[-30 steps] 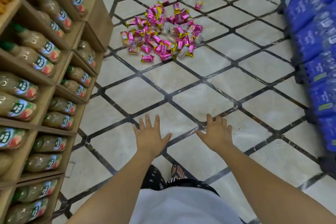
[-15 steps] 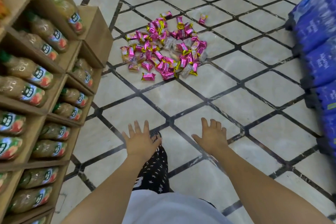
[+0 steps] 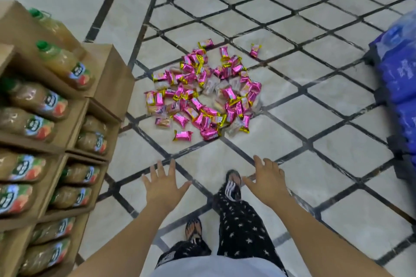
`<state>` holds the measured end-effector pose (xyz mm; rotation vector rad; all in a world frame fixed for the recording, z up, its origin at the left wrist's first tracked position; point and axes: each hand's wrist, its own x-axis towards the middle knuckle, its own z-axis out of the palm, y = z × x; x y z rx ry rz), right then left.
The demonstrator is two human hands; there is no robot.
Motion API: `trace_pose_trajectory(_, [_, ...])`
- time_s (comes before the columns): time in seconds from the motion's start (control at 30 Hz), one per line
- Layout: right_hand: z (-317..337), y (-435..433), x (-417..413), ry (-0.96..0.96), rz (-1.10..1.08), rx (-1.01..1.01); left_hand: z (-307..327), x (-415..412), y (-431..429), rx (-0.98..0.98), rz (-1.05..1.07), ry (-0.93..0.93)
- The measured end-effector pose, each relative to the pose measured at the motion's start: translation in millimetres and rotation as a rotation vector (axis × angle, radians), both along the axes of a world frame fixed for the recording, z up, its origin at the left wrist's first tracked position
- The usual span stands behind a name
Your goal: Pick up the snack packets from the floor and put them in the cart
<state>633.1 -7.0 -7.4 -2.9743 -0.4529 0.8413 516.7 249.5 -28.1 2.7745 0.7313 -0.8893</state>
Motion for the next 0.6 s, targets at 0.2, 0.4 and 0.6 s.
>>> trace_pose_trajectory(0.2, [-37.0,26.1,141.2,0.058,0.151,-0.042,-41.3,112.6,10.8,-0.025,0.054,0.049])
trace_pose_trajectory(0.4, [-83.1,51.3,237.5,0.17,0.264,-0.131,-76.2,183.3,24.9,-0.091,0.108,0.153])
trace_pose_trajectory(0.6, [-208.8,105.7,285.8,0.279,0.409,-0.161,-194.9,220.2,65.3,-0.076,0.163,0.249])
